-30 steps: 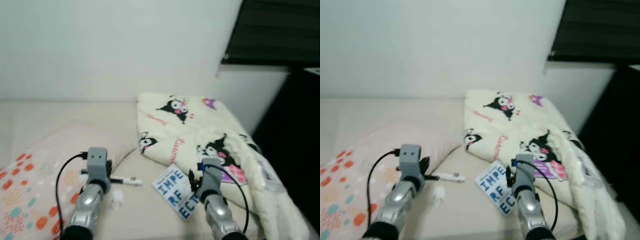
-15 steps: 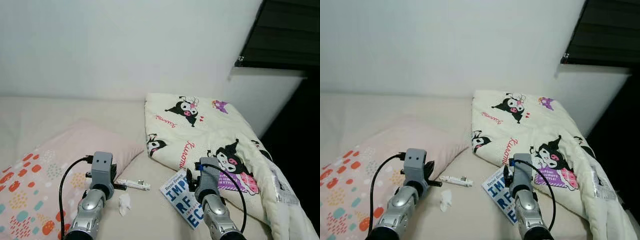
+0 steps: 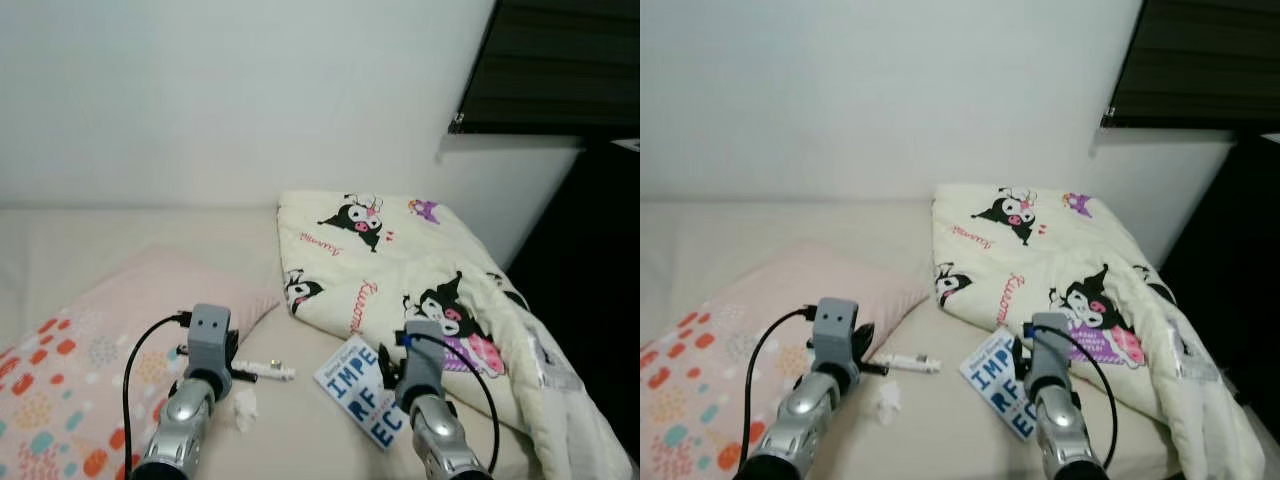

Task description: Clean up the room

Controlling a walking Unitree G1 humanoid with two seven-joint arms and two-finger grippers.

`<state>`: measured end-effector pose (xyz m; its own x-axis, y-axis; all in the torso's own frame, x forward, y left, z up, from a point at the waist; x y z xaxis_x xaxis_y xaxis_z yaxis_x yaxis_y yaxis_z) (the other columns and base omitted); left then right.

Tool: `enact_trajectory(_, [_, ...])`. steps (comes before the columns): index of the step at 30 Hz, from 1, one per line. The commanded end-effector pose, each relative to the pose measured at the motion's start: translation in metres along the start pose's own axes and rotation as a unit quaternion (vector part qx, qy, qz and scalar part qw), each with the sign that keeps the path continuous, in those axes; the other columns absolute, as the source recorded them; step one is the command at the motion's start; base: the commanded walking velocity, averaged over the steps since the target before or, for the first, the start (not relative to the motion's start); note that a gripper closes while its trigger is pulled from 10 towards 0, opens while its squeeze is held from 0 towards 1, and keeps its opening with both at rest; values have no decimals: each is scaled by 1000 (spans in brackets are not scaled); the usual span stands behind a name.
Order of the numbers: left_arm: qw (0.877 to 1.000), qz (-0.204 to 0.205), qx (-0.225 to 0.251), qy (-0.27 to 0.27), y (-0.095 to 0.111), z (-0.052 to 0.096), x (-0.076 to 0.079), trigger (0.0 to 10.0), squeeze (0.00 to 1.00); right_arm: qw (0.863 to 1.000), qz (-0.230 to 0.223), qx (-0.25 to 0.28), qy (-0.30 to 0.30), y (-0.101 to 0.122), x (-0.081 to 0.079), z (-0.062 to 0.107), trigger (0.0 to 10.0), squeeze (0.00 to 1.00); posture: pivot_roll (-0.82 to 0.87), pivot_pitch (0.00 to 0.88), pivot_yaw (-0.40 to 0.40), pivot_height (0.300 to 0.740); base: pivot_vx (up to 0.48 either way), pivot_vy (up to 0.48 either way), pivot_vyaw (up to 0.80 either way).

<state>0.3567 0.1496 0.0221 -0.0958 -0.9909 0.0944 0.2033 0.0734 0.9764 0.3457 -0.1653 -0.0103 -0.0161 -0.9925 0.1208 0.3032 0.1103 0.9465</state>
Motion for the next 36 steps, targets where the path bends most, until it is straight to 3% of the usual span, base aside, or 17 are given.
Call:
enact_trajectory(1, [1000, -2, -8, 3, -5, 3, -3, 10000, 0, 1000, -9, -7, 1, -4, -3, 1, 10000, 0, 5, 0, -96, 740, 0, 480, 0])
enact_trajectory(7, [1000, -13, -6, -1, -4, 3, -3, 10000, 0, 1000, -10, -7, 3, -4, -5, 1, 10000, 0, 10, 0, -97, 740, 0, 320, 0])
enact_trajectory(22, [1000, -21, 1, -6, -2, 5, 1, 10000, 0, 1000, -14, -8, 2, -3, -6, 1, 10000, 0, 13, 0, -96, 740, 0, -480, 0])
enact_trajectory(24, [1000, -5, 2, -3, -2, 5, 0, 10000, 0, 1000, -14, -8, 2, -3, -6, 1, 10000, 0, 12, 0, -95, 740, 0, 0, 0])
enact_trajectory(36, [1000, 4, -3, 18, -2, 2, -5, 10000, 0, 1000, -16, -5, -2, 0, -2, -1, 10000, 0, 7, 0, -93, 740, 0, 0, 0])
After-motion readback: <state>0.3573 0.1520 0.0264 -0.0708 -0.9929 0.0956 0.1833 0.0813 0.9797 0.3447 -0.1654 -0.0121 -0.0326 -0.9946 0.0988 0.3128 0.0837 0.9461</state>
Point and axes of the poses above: a point about 5 cm out from each wrist's last joint towards the gripper, its own z axis pointing back from the gripper into the wrist, its own y axis along the axis of the wrist's last joint, x = y × z, the point moved 6 cm from there along -z, pointing out of the wrist towards the gripper, and after that the axes turned 6 degrees about z, right-handed, at the moved point
